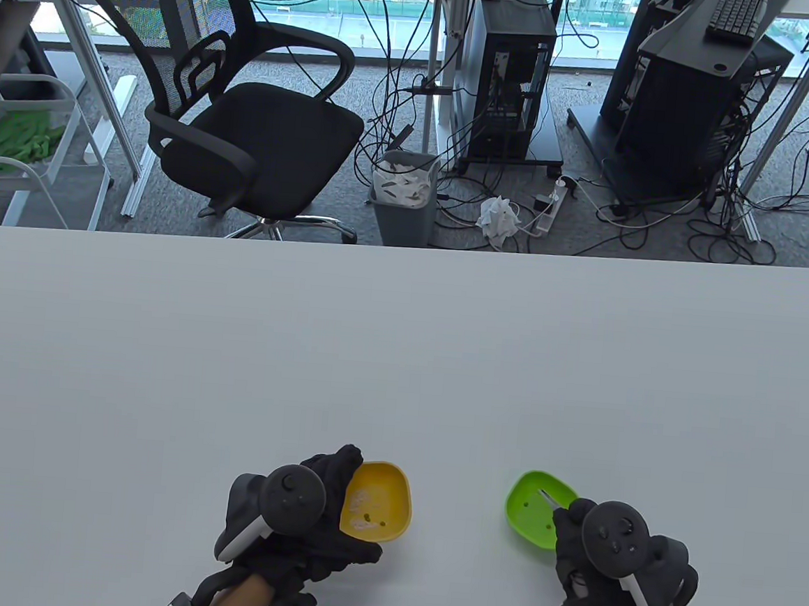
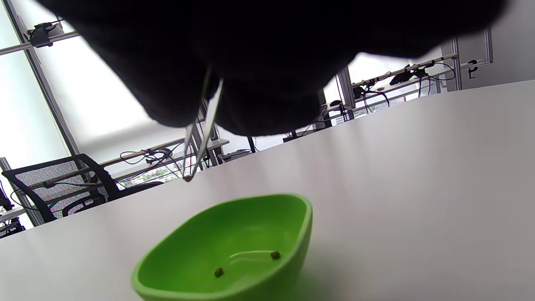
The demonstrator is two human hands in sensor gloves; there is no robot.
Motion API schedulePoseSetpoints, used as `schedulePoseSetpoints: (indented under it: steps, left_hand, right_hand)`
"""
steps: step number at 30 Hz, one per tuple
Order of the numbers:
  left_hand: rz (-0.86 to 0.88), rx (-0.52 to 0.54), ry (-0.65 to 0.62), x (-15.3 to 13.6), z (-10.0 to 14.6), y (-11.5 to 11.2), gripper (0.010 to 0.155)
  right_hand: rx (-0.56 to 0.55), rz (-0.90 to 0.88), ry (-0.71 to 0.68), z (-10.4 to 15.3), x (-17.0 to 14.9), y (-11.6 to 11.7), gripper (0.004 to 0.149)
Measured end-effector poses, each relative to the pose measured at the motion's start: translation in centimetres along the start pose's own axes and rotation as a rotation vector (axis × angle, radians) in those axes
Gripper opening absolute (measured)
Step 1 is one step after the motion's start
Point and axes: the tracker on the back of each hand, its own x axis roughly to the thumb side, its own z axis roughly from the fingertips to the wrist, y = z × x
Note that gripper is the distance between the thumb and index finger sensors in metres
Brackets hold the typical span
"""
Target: Pick mung beans with tweezers into small dish
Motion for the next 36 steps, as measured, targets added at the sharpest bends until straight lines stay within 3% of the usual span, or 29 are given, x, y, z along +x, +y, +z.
schedulePoseSetpoints:
  steps: [25, 29, 36]
  left_hand:
    - [-0.001, -0.006, -0.001, 0.1, 0.0, -0.1, 0.123]
    - [0.001, -0.004, -0.001, 0.1, -0.1, -0.1, 0.123]
    - [0.003, -0.009, 0.004, 0.1, -0.2, -0.1, 0.123]
  right_hand:
    - [-0.004, -0.013, -0.029, 0.4, 0.8, 0.0, 0.036]
    - [-0.032, -0.015, -0.139, 1.1, 3.7, -0.6, 0.036]
    - [0.012, -0.009, -0.405, 1.9, 13.4, -0.9, 0.037]
